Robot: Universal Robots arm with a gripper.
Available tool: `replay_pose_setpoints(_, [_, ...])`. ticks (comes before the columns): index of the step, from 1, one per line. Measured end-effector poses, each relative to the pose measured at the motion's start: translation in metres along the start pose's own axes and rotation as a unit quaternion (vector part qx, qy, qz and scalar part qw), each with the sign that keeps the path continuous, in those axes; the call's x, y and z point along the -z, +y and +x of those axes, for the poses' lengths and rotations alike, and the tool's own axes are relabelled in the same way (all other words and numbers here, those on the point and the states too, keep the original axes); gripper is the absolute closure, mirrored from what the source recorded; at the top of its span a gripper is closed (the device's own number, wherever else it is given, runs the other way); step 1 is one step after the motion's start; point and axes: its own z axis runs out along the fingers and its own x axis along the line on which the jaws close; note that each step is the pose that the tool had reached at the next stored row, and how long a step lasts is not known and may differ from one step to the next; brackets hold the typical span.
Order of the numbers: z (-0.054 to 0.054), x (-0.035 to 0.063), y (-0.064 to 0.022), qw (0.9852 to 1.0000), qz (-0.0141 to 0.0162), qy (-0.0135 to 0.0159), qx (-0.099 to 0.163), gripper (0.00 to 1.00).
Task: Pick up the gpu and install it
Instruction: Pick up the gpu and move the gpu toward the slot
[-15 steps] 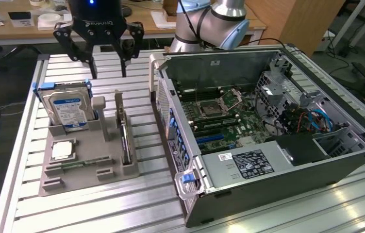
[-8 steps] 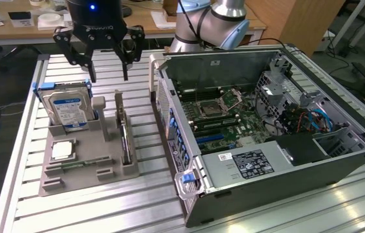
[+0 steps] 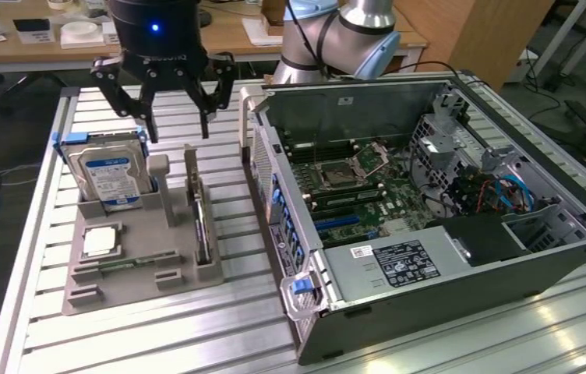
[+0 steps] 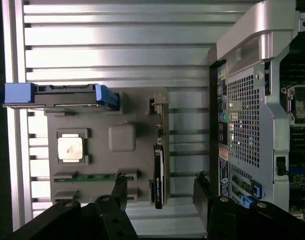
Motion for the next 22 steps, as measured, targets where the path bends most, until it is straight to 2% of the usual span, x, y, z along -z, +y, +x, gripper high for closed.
replay_pose_setpoints(10, [-0.003,-0.0137,-0.0200,1.0000,0.0000,0.0000,0.001,0.35])
replay_pose_setpoints(20, [-0.005,-0.0303,-0.0241,1.0000,0.0000,0.0000,0.001,0.35])
replay_pose_setpoints(22, [-0.007,-0.0340,-0.0243,1.0000,0.0001,0.0009,0.004,0.35])
